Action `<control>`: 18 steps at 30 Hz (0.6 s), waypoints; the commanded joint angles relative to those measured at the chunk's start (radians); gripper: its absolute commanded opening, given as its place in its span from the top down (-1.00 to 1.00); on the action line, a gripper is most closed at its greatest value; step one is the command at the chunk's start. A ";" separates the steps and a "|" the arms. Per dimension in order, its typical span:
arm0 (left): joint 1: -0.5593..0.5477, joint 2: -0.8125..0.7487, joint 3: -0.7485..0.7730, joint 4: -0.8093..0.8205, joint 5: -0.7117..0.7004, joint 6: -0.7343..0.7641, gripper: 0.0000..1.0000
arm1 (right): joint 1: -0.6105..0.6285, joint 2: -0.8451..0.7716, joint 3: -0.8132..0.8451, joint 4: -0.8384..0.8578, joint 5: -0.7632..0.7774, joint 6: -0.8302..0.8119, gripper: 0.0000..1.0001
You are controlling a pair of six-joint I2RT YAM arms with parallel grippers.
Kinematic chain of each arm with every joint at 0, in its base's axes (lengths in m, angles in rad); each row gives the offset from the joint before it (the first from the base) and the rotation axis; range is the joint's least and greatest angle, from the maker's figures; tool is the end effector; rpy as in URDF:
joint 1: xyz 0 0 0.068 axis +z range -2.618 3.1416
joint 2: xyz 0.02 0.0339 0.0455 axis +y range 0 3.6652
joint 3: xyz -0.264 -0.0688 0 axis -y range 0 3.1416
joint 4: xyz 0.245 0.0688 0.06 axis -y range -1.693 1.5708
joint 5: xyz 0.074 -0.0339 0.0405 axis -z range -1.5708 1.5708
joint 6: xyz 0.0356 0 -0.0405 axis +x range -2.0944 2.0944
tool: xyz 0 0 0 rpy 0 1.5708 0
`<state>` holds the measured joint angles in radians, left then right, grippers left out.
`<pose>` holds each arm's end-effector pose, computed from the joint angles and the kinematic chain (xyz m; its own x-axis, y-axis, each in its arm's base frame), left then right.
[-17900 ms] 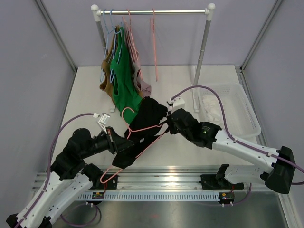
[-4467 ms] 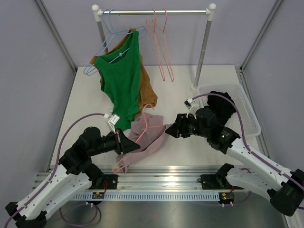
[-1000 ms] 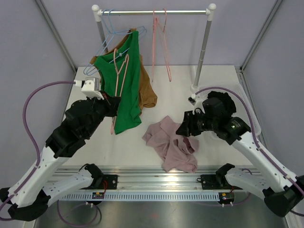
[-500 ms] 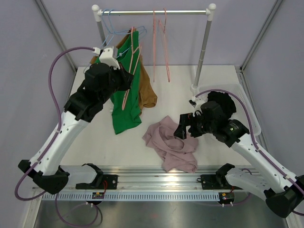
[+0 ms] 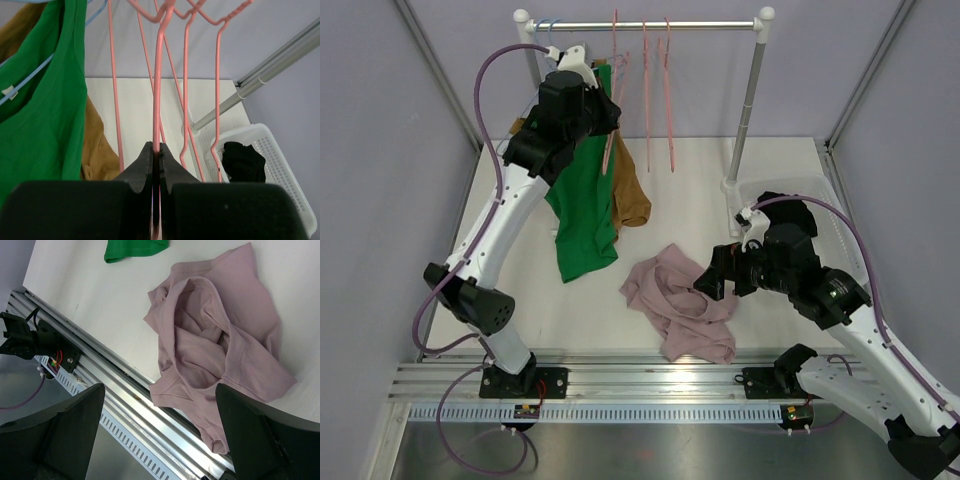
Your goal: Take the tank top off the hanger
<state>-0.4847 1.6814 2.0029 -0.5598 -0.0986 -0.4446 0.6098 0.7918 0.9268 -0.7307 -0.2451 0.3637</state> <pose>0.3281 -0.1688 0.4844 -0.3516 -0.2986 -0.8873 0.2524 0.8825 -0.3970 0.1254 0.0982 0.3329 -0.6861 -0.0583 -0.7252 -0.5095 0.7500 0.4217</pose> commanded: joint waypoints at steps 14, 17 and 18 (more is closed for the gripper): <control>0.014 0.103 0.094 0.130 0.092 -0.020 0.55 | 0.008 0.038 -0.049 0.076 -0.008 0.029 -0.99; 0.014 0.077 0.062 0.118 0.122 -0.025 0.25 | 0.008 0.101 -0.051 0.082 -0.005 0.038 -0.99; 0.014 0.055 0.059 0.109 0.122 -0.025 0.02 | 0.008 0.118 -0.052 0.096 -0.008 0.040 -0.99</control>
<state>-0.4732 1.8187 2.0720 -0.4931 -0.0231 -0.4625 0.6098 0.8597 0.8818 -0.6941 -0.2520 0.3878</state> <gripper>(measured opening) 0.446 0.993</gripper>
